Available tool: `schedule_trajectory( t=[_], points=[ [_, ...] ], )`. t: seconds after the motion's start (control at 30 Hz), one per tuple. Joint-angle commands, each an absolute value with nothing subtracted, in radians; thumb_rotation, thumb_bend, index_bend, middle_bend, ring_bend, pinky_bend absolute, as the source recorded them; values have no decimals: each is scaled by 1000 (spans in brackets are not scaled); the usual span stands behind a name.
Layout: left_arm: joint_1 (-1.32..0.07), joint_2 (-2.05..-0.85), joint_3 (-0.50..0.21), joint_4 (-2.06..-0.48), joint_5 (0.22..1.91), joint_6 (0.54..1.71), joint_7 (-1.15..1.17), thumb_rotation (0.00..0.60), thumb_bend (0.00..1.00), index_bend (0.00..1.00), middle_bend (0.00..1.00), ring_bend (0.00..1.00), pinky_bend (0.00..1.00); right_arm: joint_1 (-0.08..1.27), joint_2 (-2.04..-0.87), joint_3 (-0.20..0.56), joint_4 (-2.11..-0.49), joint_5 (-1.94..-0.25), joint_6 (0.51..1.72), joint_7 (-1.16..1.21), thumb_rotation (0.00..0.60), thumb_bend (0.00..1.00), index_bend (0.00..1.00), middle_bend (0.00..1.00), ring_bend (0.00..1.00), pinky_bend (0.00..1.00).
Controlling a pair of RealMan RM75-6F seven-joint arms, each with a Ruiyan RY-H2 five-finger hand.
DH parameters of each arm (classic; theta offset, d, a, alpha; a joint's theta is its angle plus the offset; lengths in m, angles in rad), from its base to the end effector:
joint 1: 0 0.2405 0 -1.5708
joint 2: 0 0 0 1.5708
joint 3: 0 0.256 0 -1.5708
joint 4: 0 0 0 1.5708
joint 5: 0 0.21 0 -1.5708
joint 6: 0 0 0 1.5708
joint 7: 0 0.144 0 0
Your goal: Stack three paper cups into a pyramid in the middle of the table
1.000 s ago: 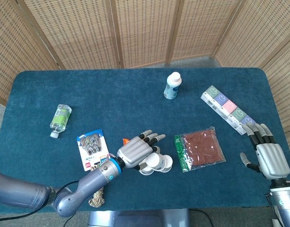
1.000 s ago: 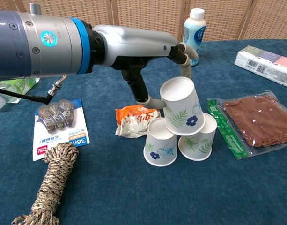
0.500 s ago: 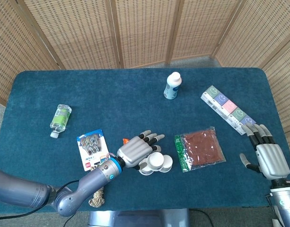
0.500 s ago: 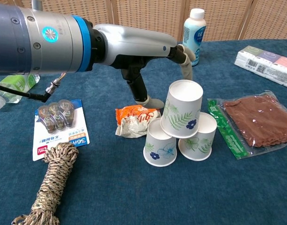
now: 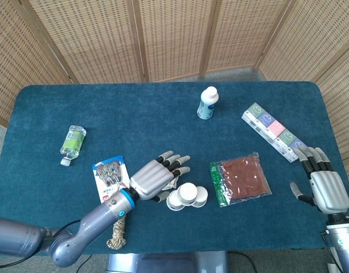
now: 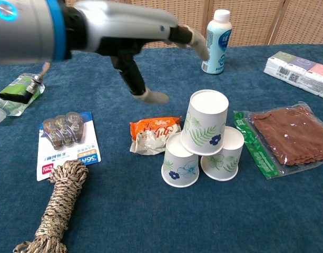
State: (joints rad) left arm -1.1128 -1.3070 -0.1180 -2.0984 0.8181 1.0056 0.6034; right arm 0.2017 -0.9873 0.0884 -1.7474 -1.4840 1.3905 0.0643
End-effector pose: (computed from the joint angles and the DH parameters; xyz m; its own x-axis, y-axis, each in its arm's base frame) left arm -0.0006 0.2776 0.0204 0.5398 0.3240 0.7769 0.7096 -0.6716 -0.2129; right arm -0.2723 -0.2203 0.1810 0.3330 -0.0217 0.9427 -0.9376 -0.1134 0.3286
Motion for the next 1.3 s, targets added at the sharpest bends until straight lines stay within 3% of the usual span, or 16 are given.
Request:
schedule_trajectory(
  t=[0.03,0.23,0.47,0.7,0.9,1.3],
  points=[
    [-1033,-1242,-72,-2161,921,1083,575,600,406,92,0,0,0,203,-997,96,-1742,-1476,1395,55,600,423,0,0,0,0],
    [-846,-1140,49,-2235,1154,1248,516,600,406,1,0,0,0,203,-1019,107,-1722,-1446,1392,29,600,418,0,0,0,0],
    [-605,-1020,217,-2243,1397,1431,453,600,406,0,0,0,0,207,-1048,110,-1694,-1426,1378,3,600,418,0,0,0,0],
    [-394,-969,316,-2174,1553,1584,351,600,405,0,0,0,0,211,-1064,111,-1674,-1425,1373,-14,600,416,0,0,0,0],
    [-246,-979,348,-2082,1596,1669,258,600,405,0,0,0,0,209,-1076,110,-1671,-1429,1379,-29,600,417,0,0,0,0],
    [-107,-986,314,-1976,1624,1710,148,600,405,0,0,0,0,187,-1082,95,-1687,-1464,1417,-42,600,414,0,0,0,0]
  ],
)
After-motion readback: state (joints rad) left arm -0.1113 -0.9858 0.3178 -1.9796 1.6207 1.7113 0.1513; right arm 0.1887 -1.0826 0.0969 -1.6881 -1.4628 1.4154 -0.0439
